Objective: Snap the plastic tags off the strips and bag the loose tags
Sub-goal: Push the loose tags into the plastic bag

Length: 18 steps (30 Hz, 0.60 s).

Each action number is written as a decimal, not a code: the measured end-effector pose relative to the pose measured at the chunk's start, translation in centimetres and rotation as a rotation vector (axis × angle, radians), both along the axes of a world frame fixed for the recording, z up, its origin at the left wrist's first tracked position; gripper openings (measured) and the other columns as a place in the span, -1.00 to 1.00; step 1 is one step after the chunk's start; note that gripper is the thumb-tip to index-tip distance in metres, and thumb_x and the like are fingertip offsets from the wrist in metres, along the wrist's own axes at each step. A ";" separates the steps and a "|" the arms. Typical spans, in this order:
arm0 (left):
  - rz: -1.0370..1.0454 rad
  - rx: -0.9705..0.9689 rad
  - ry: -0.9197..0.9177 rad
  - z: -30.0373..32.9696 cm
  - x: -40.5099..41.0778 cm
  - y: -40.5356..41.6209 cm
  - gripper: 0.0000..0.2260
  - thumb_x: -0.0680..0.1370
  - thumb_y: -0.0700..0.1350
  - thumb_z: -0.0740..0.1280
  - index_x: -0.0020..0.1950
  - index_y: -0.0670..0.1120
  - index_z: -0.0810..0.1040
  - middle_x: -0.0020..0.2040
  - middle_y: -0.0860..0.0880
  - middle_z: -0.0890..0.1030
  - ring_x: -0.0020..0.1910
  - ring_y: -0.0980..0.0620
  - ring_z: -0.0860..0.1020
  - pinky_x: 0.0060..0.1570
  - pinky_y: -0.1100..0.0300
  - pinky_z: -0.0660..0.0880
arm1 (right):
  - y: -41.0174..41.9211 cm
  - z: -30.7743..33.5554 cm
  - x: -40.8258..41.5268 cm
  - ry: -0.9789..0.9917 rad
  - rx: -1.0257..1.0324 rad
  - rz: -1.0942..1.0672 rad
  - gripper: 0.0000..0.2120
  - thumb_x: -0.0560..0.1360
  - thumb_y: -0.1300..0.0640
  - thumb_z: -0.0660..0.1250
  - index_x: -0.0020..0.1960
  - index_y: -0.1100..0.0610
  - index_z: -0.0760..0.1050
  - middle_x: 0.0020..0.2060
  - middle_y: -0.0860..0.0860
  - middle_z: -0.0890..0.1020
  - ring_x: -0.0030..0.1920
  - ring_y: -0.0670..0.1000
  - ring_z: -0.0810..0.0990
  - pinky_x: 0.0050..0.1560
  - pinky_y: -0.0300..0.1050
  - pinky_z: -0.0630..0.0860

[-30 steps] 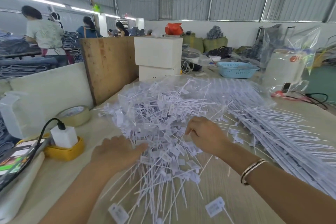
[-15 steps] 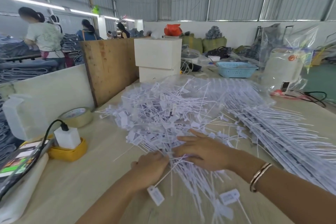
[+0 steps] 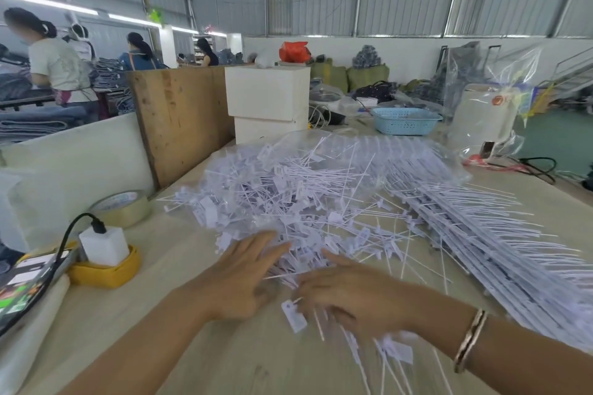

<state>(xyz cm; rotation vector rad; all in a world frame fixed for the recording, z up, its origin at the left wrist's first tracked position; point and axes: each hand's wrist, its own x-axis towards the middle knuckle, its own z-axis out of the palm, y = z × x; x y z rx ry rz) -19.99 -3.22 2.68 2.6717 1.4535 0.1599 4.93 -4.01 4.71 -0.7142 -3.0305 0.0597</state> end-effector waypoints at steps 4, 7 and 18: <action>-0.090 -0.028 -0.089 -1.3 3.5 -0.5 -0.40 0.60 0.05 0.10 0.50 0.25 -0.23 0.48 0.26 -0.34 0.40 0.27 -0.44 0.39 0.15 -0.35 | 1.3 0.4 3.8 0.185 -0.238 -0.096 -0.73 0.49 0.22 0.23 0.07 0.00 0.62 0.34 -0.18 0.45 0.44 -0.25 0.22 0.50 -0.20 -0.18; -0.029 0.181 -0.041 -1.5 4.6 -0.5 -0.41 0.55 0.25 0.05 0.52 0.23 -0.11 0.52 0.20 -0.25 0.42 0.23 -0.41 0.34 0.12 -0.43 | 2.2 1.8 5.4 0.783 -0.489 -0.318 -0.77 0.49 0.20 0.26 -0.14 -0.03 0.67 0.05 -0.03 0.67 0.15 -0.03 0.59 0.26 -0.15 0.42; -0.251 0.219 -0.038 -0.7 8.6 0.6 -0.14 0.36 0.54 0.06 0.50 0.23 -0.25 0.55 0.16 -0.14 0.44 0.29 -0.29 0.35 0.29 -0.37 | 7.4 -1.1 5.7 0.299 -0.499 -1.029 -0.47 0.61 -0.15 0.06 0.48 0.12 0.23 0.46 0.11 0.28 0.43 0.12 0.28 0.41 0.01 0.21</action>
